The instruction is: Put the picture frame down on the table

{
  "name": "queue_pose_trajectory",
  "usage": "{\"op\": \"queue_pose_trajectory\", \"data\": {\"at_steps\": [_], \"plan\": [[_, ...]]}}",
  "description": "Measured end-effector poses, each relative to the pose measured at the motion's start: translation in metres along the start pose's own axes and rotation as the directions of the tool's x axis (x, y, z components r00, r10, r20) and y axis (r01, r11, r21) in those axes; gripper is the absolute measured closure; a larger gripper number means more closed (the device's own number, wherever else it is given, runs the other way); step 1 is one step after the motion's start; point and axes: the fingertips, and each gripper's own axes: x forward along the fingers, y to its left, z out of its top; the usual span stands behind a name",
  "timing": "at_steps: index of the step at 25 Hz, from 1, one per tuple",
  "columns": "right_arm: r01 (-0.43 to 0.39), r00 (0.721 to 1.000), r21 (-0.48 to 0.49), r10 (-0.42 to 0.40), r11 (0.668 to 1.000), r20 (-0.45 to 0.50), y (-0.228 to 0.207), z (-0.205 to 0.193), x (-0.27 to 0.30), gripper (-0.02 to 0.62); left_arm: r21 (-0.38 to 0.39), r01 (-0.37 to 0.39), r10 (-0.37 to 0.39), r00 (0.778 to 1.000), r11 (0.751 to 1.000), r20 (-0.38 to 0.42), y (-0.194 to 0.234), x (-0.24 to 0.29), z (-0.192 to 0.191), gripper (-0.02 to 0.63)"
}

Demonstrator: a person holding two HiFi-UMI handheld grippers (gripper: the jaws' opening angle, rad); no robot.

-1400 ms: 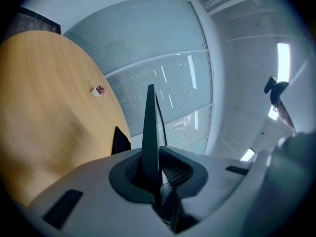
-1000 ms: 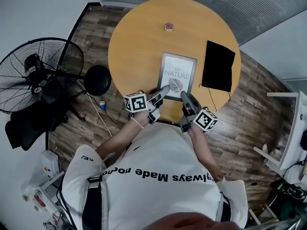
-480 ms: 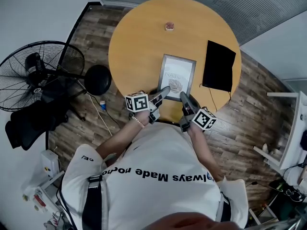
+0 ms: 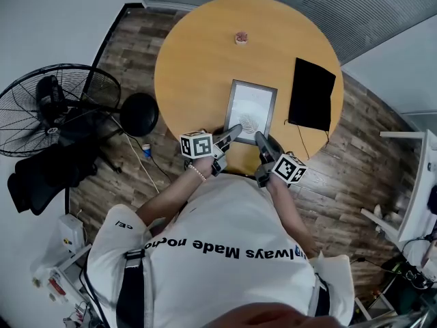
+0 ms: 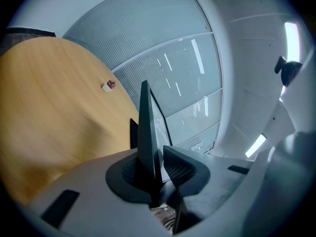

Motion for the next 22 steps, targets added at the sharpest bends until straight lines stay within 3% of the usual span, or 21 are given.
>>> {"op": "queue_pose_trajectory", "data": {"at_steps": [22], "plan": [[0.069,0.996,-0.030,-0.071,0.997,-0.057,-0.033,-0.016,0.013,0.451,0.016,-0.052,0.053,0.996,0.999,-0.077,0.035,0.012,-0.016,0.517]]}}
